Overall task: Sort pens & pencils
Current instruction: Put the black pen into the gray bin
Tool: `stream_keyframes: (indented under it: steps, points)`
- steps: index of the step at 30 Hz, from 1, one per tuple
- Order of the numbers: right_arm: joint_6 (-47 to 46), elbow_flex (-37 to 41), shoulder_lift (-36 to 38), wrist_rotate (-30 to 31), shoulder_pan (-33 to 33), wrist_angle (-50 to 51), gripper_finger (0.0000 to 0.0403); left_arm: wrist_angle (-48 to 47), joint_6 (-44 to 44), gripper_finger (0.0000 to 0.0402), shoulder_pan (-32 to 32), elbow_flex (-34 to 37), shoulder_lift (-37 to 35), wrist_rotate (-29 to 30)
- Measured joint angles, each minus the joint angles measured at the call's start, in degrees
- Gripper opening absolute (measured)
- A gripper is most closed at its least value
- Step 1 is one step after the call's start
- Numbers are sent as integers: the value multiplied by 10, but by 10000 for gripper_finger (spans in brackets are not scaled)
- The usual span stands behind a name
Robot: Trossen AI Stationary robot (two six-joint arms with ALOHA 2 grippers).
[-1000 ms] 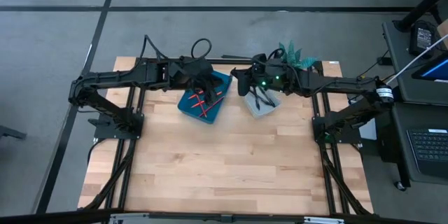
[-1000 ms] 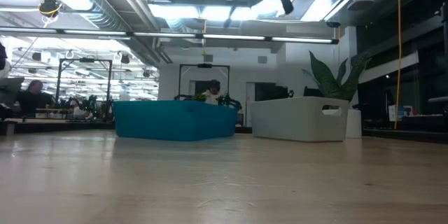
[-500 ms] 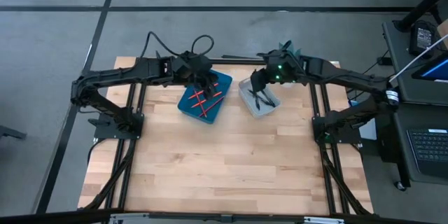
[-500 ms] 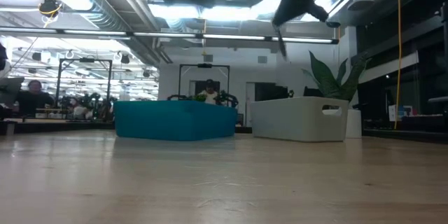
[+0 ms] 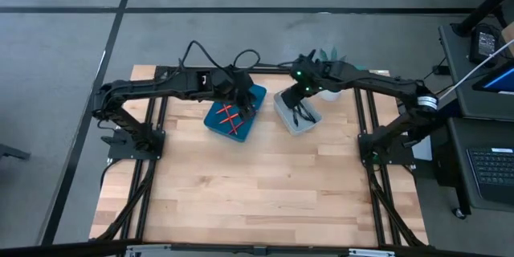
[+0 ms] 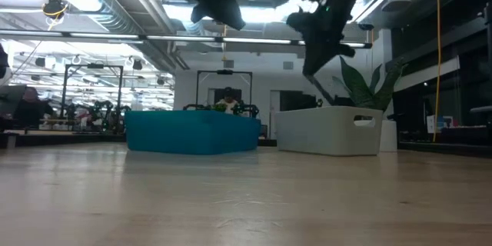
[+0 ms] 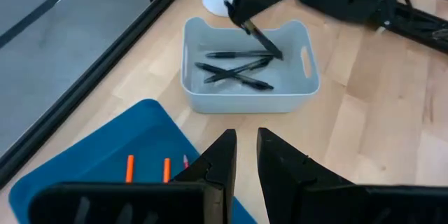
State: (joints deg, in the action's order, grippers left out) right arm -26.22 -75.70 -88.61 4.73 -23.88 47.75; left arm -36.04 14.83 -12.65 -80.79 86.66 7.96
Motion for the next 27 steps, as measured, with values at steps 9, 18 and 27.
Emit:
stream_keyframes:
  steps: [9,18,27]
  points:
    - [39,0,-60,-18,-24,12,37,-47,-3,52,-29,0,0,3]
    - [56,0,-99,-19,-33,14,37,-47,-15,52,-47,0,0,3]
    - [65,0,-114,-21,-38,15,37,-47,-19,52,-51,0,0,3]
